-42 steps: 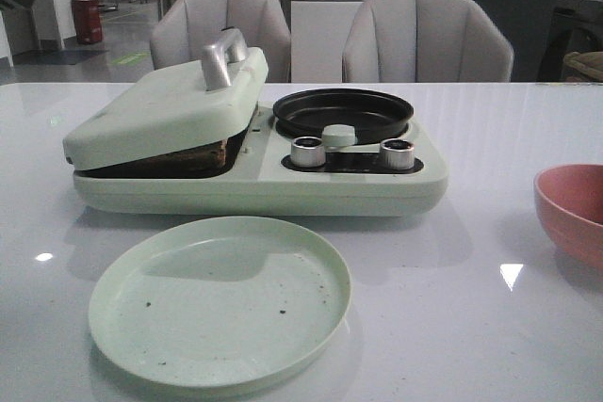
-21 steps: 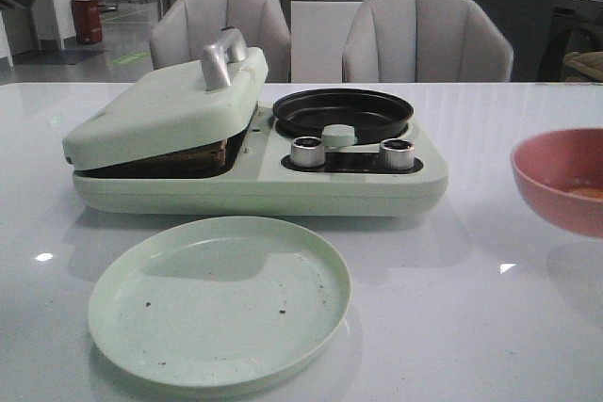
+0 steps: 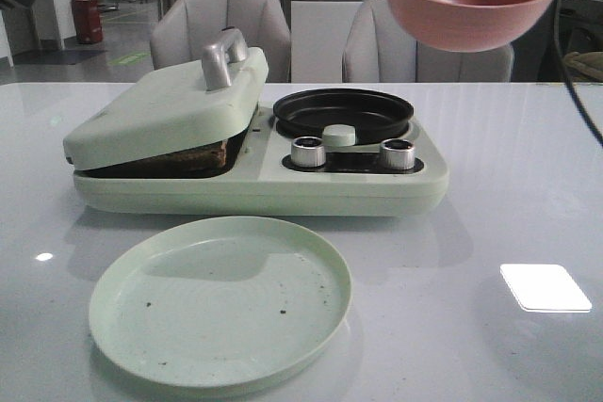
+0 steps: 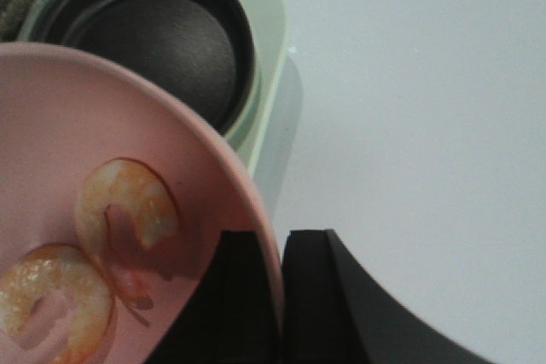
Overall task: Make breakfast with bread and shrimp
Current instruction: 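Grasp the pink bowl rim with the right gripper and lift it, then tilt the pink bowl over the frying pan to pour the shrimp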
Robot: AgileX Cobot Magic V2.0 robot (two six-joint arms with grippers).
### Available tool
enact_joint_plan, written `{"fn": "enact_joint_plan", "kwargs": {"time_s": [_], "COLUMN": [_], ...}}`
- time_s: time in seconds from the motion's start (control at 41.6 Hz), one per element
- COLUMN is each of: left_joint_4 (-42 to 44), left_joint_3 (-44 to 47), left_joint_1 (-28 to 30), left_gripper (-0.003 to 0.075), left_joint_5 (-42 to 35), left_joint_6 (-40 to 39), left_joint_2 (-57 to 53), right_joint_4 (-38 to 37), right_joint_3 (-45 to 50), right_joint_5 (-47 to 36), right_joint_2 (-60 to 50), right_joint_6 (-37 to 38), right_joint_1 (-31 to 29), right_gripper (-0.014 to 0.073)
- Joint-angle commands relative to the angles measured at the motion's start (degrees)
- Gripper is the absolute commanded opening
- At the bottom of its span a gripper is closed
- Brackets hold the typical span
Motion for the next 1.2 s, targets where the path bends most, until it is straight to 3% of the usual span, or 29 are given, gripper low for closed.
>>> {"fn": "enact_joint_plan", "kwargs": {"time_s": [0.0, 0.168, 0.577, 0.721, 0.961, 1.009, 1.177], "left_joint_4": [-0.4, -0.4, -0.4, -0.4, -0.4, -0.4, -0.4], "left_joint_3": [-1.8, -1.8, -1.8, -1.8, -1.8, -1.8, -1.8], "left_joint_1": [-0.4, -0.4, -0.4, -0.4, -0.4, -0.4, -0.4], "left_gripper": [0.0109, 0.0109, 0.0109, 0.0109, 0.0109, 0.0109, 0.0109], "left_joint_5": [-4.1, -4.1, -4.1, -4.1, -4.1, -4.1, -4.1], "left_joint_6": [-0.4, -0.4, -0.4, -0.4, -0.4, -0.4, -0.4], "left_joint_2": [-0.3, -0.3, -0.3, -0.3, -0.3, -0.3, -0.3], "right_joint_4": [-2.8, -16.7, -64.1, -81.1, -106.9, -110.9, -110.8], "right_joint_3": [-4.3, -8.7, -12.3, -12.2, -12.2, -12.2, -14.3], "right_joint_5": [-4.9, -7.3, -11.2, -7.3, 3.2, 5.9, 9.2], "right_joint_2": [-0.5, 2.7, 5.8, 6.8, 12.2, 13.5, 16.9], "right_joint_6": [-0.3, 4.7, 35.7, 46.1, 54.7, 55.3, 55.0], "right_joint_1": [2.4, 7.9, 18.5, 21.8, 26.5, 27.1, 27.9], "right_gripper": [0.0053, 0.0053, 0.0053, 0.0053, 0.0053, 0.0053, 0.0053]}}
